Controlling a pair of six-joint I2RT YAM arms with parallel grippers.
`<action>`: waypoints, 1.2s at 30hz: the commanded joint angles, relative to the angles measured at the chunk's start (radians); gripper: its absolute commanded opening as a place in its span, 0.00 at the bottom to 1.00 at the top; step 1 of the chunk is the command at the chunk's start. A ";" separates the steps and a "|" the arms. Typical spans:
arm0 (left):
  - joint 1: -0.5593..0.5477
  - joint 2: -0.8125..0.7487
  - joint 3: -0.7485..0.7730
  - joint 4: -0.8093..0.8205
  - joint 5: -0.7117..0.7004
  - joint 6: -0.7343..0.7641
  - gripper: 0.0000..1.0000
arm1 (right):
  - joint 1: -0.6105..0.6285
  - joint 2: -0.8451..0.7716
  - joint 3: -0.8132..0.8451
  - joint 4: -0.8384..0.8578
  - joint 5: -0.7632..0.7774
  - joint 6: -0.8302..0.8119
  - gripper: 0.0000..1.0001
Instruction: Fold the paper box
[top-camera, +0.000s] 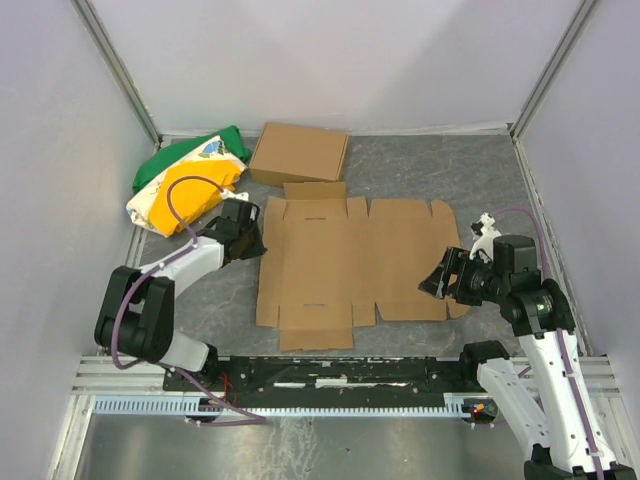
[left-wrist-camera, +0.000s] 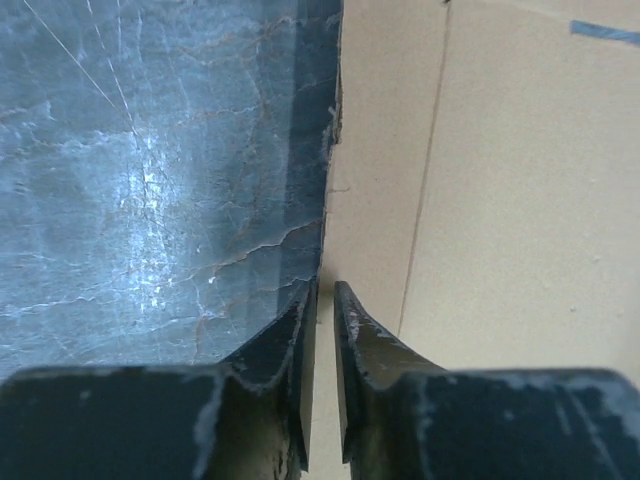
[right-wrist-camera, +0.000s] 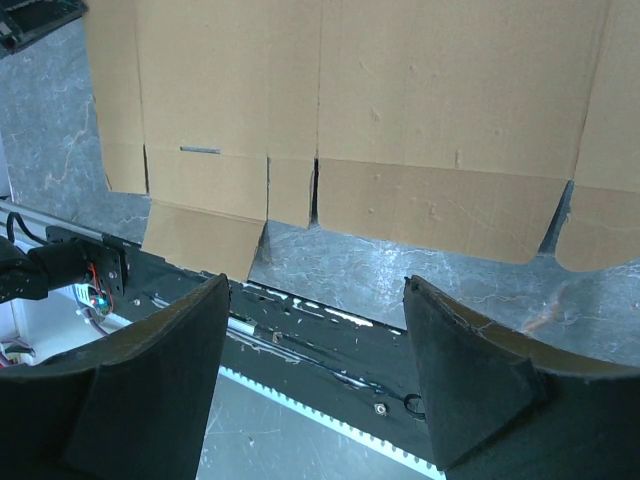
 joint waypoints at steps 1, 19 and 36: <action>-0.005 -0.099 0.001 0.020 0.027 -0.016 0.16 | 0.000 0.005 0.000 0.016 0.013 -0.017 0.78; -0.003 -0.030 0.021 0.013 0.047 -0.002 0.76 | 0.000 0.029 -0.021 0.051 0.000 0.016 0.78; -0.008 0.080 0.005 0.083 0.124 -0.028 0.55 | -0.001 0.380 -0.139 0.464 0.111 0.131 0.72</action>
